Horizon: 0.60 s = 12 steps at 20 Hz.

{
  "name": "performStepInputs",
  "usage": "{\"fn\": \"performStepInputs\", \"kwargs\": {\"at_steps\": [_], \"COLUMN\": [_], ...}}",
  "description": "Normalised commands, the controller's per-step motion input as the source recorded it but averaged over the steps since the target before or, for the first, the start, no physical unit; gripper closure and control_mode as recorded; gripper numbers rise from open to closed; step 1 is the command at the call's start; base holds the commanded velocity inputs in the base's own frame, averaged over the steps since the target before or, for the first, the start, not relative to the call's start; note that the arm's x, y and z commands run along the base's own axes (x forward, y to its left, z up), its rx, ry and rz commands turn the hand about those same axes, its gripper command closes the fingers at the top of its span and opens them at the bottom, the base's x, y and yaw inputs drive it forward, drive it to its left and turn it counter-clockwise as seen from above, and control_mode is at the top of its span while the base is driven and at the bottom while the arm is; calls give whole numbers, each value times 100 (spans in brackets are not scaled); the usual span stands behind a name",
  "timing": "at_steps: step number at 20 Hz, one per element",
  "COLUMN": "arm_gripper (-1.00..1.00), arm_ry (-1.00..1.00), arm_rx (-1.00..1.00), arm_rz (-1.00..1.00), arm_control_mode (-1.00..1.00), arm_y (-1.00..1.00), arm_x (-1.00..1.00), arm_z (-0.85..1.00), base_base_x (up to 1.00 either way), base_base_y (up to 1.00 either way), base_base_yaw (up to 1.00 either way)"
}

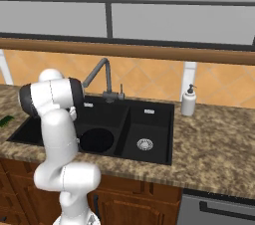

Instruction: Pick the pan and sponge and place them into the sink. Then turn on the water.

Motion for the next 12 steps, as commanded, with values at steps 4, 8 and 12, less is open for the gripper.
{"fn": "performStepInputs", "kwargs": {"at_steps": [4,8,12], "arm_gripper": [-100,-100,-100], "arm_ry": [17,12,6], "arm_rx": [-7,-11,-7], "arm_rz": [0,0,0], "arm_control_mode": [-100,-100,-100], "arm_y": [33,32,24], "arm_x": [5,1,0], "arm_z": [0,2,30], "base_base_x": [0,0,0], "base_base_y": [0,0,0], "base_base_yaw": [0,0,0]}}
